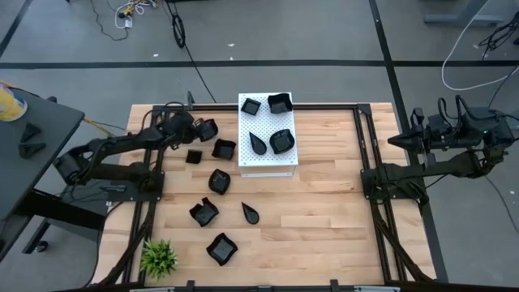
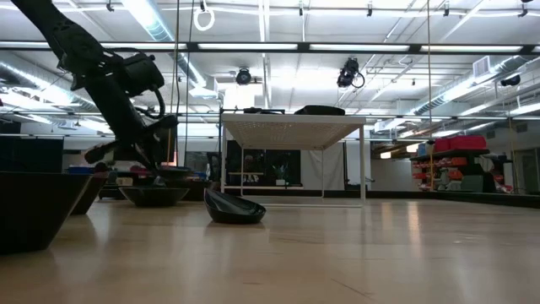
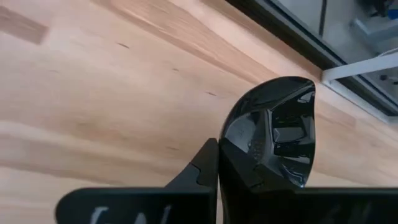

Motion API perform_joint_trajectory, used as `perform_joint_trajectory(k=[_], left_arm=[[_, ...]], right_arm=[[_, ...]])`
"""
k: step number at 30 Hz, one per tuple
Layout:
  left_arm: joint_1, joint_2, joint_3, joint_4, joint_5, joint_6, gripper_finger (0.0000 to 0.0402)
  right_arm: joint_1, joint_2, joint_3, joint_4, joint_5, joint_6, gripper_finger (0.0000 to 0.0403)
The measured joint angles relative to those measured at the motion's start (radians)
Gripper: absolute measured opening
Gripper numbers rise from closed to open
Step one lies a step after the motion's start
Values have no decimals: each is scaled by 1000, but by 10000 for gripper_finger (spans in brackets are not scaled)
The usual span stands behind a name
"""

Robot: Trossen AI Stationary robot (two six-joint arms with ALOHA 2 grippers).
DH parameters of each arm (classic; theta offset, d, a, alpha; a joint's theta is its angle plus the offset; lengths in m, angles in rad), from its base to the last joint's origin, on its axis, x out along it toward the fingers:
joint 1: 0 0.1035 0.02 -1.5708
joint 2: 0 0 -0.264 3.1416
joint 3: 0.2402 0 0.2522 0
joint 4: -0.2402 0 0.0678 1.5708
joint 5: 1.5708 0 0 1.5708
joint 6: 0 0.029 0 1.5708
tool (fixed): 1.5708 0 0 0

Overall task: Pick & Place Mini shaped plates
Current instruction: Stack the leaf-shaped plate on top of the leaf-shaped plate on the shelf

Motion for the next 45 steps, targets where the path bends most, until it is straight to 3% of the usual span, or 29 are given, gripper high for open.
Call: perform_joint_trajectory(k=[10,24,37,45], left_arm=[[-23,-147,20,-47,10,-23,9],[-124,-160,305,-94,11,34,9],[-285,77,551,-99,-42,52,9],[-382,261,677,-99,-72,-30,9]], right_arm=[[0,0,0,0,0,0,19],[0,0,0,1,0,0,19],[0,0,0,2,0,0,19],[0,0,0,2,0,0,19]])
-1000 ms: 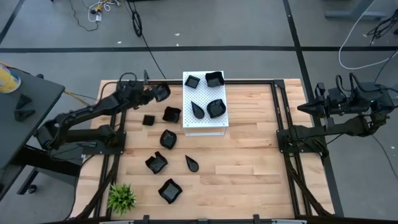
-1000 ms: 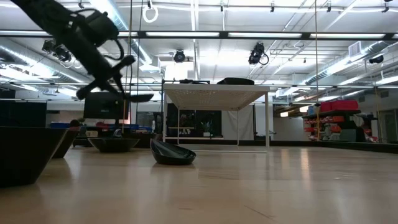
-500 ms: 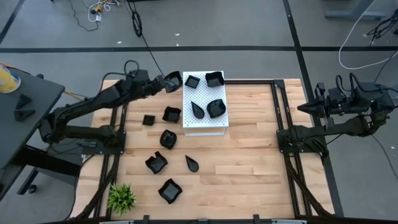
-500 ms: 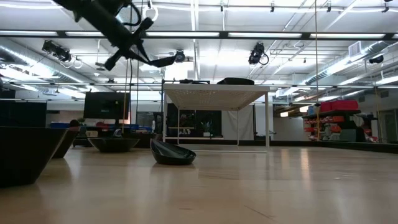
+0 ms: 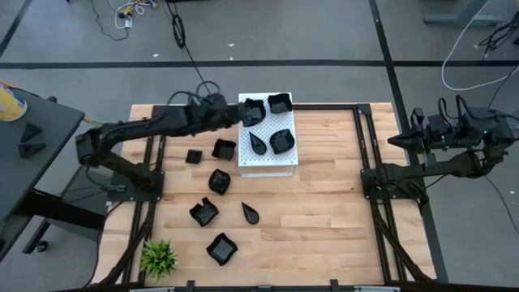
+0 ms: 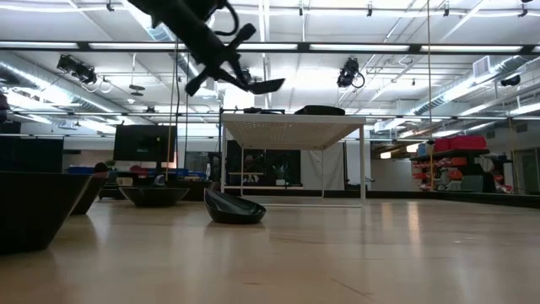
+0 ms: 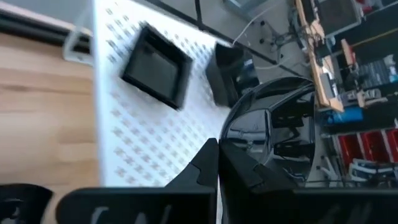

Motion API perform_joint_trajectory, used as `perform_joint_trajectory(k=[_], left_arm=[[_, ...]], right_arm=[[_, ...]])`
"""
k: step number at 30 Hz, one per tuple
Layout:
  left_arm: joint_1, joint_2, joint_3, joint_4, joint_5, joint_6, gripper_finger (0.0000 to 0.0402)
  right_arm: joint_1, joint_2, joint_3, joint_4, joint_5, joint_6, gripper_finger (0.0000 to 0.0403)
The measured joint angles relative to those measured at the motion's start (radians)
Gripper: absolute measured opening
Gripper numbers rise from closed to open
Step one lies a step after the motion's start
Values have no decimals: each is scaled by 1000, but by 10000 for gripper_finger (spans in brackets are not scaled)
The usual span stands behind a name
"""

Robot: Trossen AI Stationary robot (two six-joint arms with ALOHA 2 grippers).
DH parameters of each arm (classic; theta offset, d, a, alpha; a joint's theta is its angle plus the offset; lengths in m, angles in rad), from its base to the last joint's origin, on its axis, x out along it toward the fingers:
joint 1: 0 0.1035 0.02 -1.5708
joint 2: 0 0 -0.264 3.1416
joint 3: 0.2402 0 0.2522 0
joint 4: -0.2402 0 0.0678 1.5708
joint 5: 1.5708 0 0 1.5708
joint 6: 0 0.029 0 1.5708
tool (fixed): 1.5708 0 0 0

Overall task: Pick & Place Mini shaped plates
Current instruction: Stack the leaf-shaped plate on top of the leaf-shaped plate on the shelf

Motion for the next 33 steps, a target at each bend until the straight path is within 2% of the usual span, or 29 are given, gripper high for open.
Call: perform_joint_trajectory(k=[5,10,25,33], left_arm=[[-57,100,76,1,-6,-26,9],[-106,146,114,3,-6,-55,9],[-264,148,118,8,-102,-185,9],[-287,147,118,8,-152,-271,9]], right_arm=[[0,0,0,0,0,0,19],[0,0,0,0,0,0,19],[0,0,0,4,0,0,19],[0,0,0,4,0,0,19]])
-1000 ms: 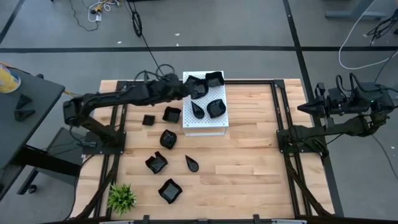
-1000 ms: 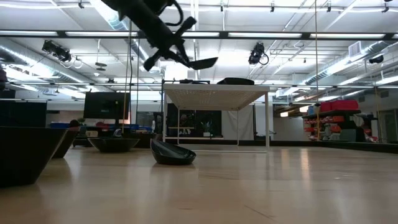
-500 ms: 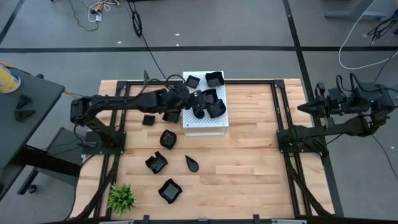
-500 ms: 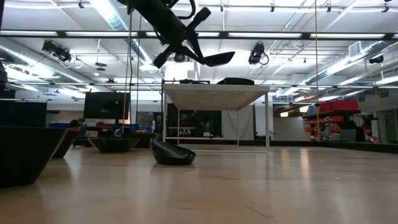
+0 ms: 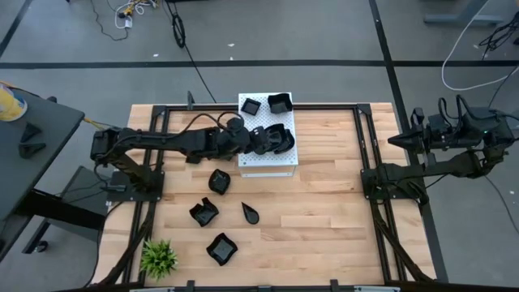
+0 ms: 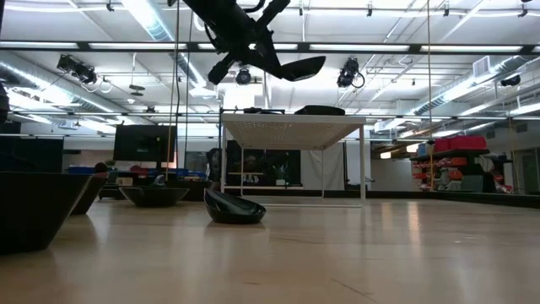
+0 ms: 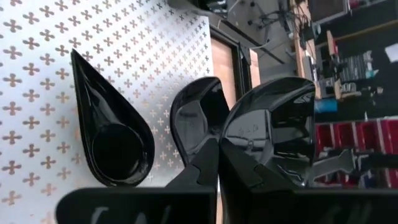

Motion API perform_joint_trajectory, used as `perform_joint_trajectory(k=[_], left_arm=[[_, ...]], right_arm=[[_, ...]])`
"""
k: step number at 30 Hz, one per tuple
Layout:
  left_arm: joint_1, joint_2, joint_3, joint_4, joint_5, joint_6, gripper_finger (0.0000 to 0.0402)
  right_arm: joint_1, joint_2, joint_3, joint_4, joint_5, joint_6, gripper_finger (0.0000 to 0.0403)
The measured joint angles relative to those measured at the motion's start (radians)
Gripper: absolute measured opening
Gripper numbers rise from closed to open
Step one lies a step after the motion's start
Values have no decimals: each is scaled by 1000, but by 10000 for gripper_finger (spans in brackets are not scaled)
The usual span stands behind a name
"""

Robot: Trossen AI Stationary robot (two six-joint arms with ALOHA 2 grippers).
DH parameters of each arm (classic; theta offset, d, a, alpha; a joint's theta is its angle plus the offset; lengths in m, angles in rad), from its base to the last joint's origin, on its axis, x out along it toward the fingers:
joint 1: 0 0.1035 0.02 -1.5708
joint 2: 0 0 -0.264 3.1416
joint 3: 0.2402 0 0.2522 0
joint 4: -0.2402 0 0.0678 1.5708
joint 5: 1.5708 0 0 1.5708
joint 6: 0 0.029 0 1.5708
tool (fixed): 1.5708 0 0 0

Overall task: Pick & Place Mini shaped plates
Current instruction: Stack the leaf-shaped plate on top of the leaf-shaped plate on the shelf

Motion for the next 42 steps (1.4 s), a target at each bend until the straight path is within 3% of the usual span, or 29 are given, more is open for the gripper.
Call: perform_joint_trajectory(k=[7,19,25,31,42], left_arm=[[8,75,72,-8,-35,-41,9],[42,210,269,-138,1,-29,9],[45,247,277,-146,46,-29,9],[45,260,276,-217,45,-43,9],[45,259,277,-203,35,-58,9]], right_arm=[[0,0,0,0,0,0,19],[0,0,0,0,0,0,19],[0,0,0,0,0,0,19],[0,0,0,0,0,0,19],[0,0,0,0,0,0,19]])
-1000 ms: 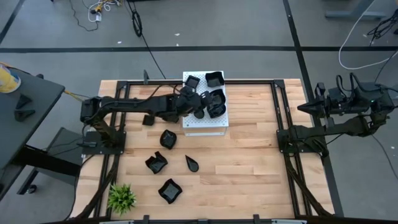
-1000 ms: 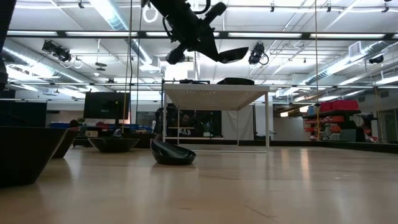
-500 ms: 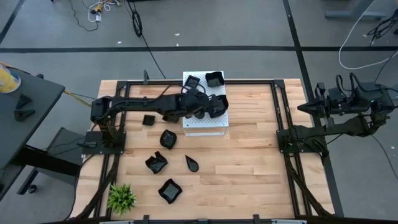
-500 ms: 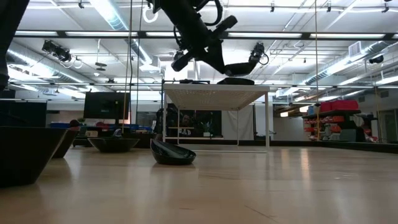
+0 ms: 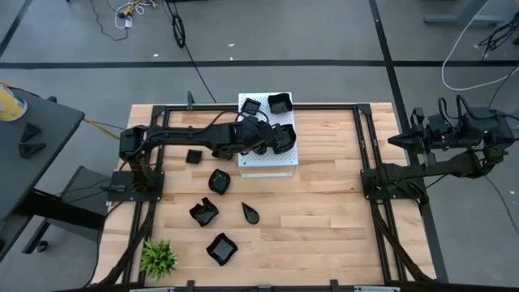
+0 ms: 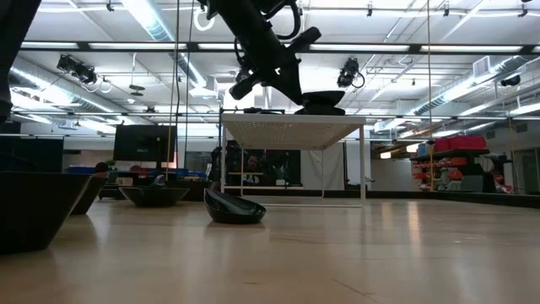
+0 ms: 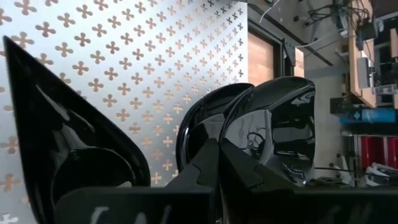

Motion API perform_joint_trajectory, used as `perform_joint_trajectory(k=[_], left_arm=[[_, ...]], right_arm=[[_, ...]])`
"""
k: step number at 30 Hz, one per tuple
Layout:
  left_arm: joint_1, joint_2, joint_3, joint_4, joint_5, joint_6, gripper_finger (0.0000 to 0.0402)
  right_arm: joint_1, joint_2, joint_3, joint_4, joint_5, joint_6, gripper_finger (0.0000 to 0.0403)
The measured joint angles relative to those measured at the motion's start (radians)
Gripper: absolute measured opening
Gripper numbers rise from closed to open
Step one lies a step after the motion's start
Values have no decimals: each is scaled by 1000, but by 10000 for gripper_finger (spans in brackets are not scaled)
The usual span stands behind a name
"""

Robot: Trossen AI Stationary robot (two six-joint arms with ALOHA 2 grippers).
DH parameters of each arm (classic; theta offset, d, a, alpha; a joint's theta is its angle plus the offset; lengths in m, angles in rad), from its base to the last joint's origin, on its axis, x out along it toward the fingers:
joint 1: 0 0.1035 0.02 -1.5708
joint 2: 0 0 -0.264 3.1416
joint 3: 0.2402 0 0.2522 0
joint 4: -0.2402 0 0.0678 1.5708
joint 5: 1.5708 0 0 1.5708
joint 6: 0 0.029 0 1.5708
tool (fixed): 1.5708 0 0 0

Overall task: Pick & Place Mini shaped plates
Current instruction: Stack the leaf-shaped plate on top of the leaf-shaped plate on the shelf

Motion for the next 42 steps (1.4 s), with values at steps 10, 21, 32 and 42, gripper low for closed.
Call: perform_joint_trajectory(k=[10,21,32,42], left_arm=[[0,0,0,2,14,-4,9],[0,0,0,2,15,-38,30],[0,0,0,2,19,-39,81],[0,-1,0,2,54,-43,85]], right_arm=[[0,0,0,0,0,0,19],[0,0,0,0,0,0,19],[0,0,0,0,0,0,19],[0,0,0,0,0,0,19]])
